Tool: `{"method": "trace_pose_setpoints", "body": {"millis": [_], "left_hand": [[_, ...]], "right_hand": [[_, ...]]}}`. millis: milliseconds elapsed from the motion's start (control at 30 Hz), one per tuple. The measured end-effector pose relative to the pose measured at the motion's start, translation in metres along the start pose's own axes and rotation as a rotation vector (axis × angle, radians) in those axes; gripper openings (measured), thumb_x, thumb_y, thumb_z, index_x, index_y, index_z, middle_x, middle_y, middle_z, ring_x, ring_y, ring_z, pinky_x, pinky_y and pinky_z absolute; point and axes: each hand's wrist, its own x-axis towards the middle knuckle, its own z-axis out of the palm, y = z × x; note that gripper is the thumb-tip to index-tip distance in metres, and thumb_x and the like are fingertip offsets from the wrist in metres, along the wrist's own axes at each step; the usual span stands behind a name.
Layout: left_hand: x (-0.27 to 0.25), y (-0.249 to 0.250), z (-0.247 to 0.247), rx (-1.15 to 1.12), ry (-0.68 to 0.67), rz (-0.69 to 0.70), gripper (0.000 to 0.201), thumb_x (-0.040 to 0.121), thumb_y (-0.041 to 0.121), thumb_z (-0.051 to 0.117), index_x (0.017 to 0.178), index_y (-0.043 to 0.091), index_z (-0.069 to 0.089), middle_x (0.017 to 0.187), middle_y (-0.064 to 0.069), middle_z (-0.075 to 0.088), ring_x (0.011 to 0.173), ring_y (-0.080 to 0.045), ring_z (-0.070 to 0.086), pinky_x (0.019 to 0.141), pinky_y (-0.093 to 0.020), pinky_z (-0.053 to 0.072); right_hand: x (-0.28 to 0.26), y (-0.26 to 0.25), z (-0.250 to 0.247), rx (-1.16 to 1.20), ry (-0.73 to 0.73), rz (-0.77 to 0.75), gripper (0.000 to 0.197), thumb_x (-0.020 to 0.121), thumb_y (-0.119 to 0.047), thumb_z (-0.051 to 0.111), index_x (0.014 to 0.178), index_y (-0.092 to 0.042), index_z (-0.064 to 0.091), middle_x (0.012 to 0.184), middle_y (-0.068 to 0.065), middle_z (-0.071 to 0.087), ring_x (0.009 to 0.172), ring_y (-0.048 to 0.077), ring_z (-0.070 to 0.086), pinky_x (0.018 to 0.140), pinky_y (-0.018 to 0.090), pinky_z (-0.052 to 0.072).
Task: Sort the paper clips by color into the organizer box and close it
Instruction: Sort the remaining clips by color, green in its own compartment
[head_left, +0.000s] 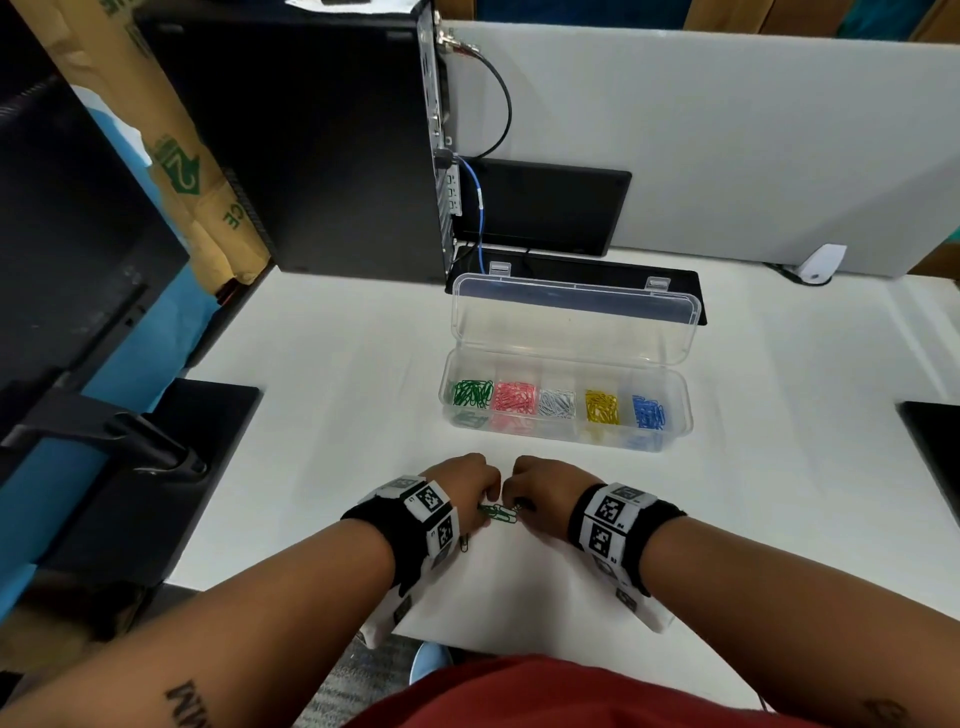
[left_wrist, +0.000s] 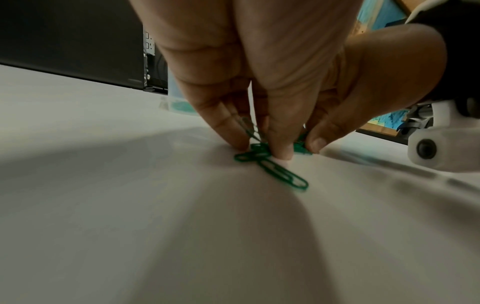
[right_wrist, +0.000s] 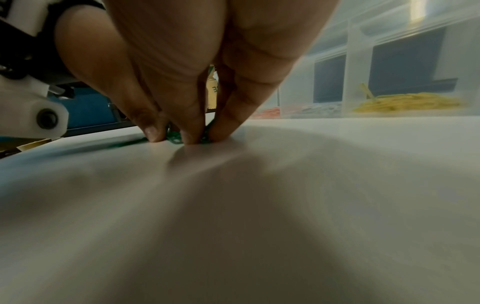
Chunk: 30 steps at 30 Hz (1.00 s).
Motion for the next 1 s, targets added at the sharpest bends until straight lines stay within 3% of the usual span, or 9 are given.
{"method": "trace_pose_setpoints", "body": {"millis": [167,267,567,733,867,1000], "left_hand": [[-0.01,-0.008,0.0,0.031,-0.019,0.023,0.061,0.076,0.037,0.073,0.129,0.022,0.049,0.126,-0.003,0.047,0.116,-0.021,0.051,0.095,-0.033,0.046],[-0.014,-0.014,0.0,0.082,-0.066,0.089,0.065,0.076,0.033,0.074,0.134,0.024,0.046,0.13,-0.002,0.045,0.12,-0.021,0.047,0.097,-0.032,0.043],[-0.004,-0.006,-0.001,0.072,-0.067,0.091,0.033,0.085,0.019,0.064,0.117,0.015,0.06,0.119,-0.009,0.055,0.108,-0.027,0.056,0.086,-0.028,0.043],[-0.001,0.0,-0.006,0.049,-0.02,0.044,0.028,0.087,0.02,0.059,0.112,0.007,0.061,0.116,-0.013,0.057,0.106,-0.03,0.057,0.084,-0.03,0.042],[-0.002,0.002,-0.002,0.038,0.024,0.005,0.026,0.088,0.017,0.055,0.11,0.004,0.06,0.115,-0.015,0.056,0.103,-0.029,0.059,0.078,-0.027,0.042],[-0.003,0.0,-0.003,0.047,-0.019,-0.01,0.022,0.086,0.011,0.055,0.105,0.002,0.061,0.107,-0.014,0.05,0.1,-0.032,0.059,0.072,-0.027,0.04]], "right_hand": [[0.0,0.003,0.001,-0.024,0.005,0.0,0.025,0.089,-0.01,0.047,0.106,-0.013,0.065,0.114,0.008,0.056,0.103,0.028,0.057,0.087,0.029,0.044],[-0.001,0.005,0.0,-0.029,0.016,-0.002,0.028,0.089,-0.008,0.046,0.108,-0.013,0.065,0.115,0.007,0.057,0.105,0.027,0.057,0.087,0.027,0.043],[-0.001,-0.003,0.001,-0.004,-0.002,0.02,0.032,0.09,-0.012,0.044,0.116,-0.013,0.064,0.118,0.009,0.058,0.109,0.028,0.056,0.094,0.03,0.044],[0.0,-0.014,0.001,-0.036,-0.046,0.009,0.035,0.086,-0.028,0.06,0.119,-0.017,0.059,0.116,0.009,0.054,0.107,0.027,0.055,0.091,0.031,0.043],[0.004,-0.019,0.002,-0.05,-0.034,-0.005,0.031,0.088,-0.019,0.056,0.118,-0.015,0.06,0.117,0.011,0.055,0.11,0.03,0.054,0.09,0.032,0.044],[0.003,-0.018,0.004,-0.054,-0.008,-0.02,0.029,0.091,-0.014,0.046,0.116,-0.014,0.062,0.115,0.011,0.057,0.108,0.031,0.055,0.088,0.034,0.044]]}}
